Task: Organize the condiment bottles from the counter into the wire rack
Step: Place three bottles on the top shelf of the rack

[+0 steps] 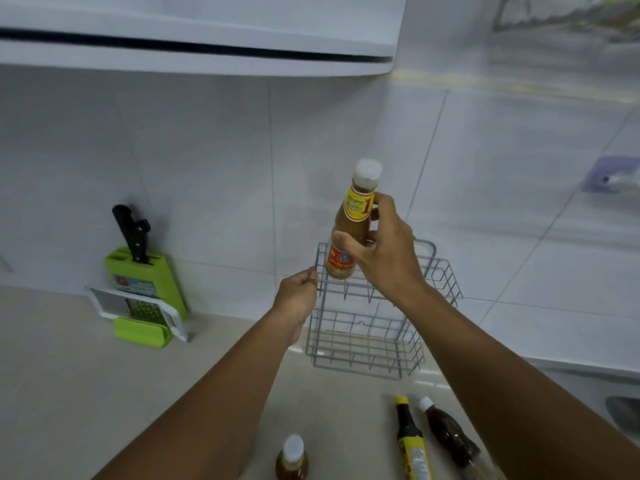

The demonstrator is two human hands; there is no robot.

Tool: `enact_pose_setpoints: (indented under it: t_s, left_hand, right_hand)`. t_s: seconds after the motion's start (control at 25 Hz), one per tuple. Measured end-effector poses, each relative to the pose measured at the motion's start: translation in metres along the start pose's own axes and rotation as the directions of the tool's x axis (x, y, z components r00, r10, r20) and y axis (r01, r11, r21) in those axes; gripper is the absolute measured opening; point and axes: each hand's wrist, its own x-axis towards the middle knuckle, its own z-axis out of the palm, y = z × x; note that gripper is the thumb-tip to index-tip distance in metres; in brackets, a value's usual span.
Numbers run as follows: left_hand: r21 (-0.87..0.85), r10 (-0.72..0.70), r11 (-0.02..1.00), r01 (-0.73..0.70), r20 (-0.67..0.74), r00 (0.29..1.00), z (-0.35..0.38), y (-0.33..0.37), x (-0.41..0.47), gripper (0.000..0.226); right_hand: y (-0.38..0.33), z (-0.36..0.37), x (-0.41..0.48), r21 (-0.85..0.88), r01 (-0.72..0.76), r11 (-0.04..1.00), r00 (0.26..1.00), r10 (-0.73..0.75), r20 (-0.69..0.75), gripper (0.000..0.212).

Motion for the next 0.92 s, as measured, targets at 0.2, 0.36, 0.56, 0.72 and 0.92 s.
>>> enact_pose_setpoints:
  t_s: [0.2,0.36,0.56,0.72,0.92]
  left_hand:
    - [0.033,0.009,0.999,-0.01,0.017,1.0,0.0,-0.004,-0.002,0.038]
    - [0.015,0.03,0.999,-0.031,0.03,0.999,-0.002,-0.007,-0.002,0.038]
    - [-0.016,0.031,0.999,-0.031,0.021,0.999,0.0,-0.009,-0.004,0.037]
    - [-0.045,0.004,0.999,-0.002,0.048,0.999,0.0,-0.007,-0.01,0.042]
    - [0.025,-0.271,0.962,0.271,0.013,0.962,0.003,-0.001,-0.023,0.064]
  right_hand:
    - [0.011,0.014,0.0,-0.012,-0.078,0.997,0.996,0.078,0.05,0.07]
    - [0.007,0.02,0.005,-0.052,-0.072,0.996,0.994,0.076,0.073,0.07]
    - [0.009,0.02,0.004,-0.114,-0.101,0.988,0.987,0.114,0.112,0.07]
    - [0.009,0.019,0.002,-0.077,-0.145,0.986,0.978,0.155,0.142,0.071]
    - [0.018,0.011,-0.003,-0.021,-0.226,0.974,0.954,0.226,0.196,0.073]
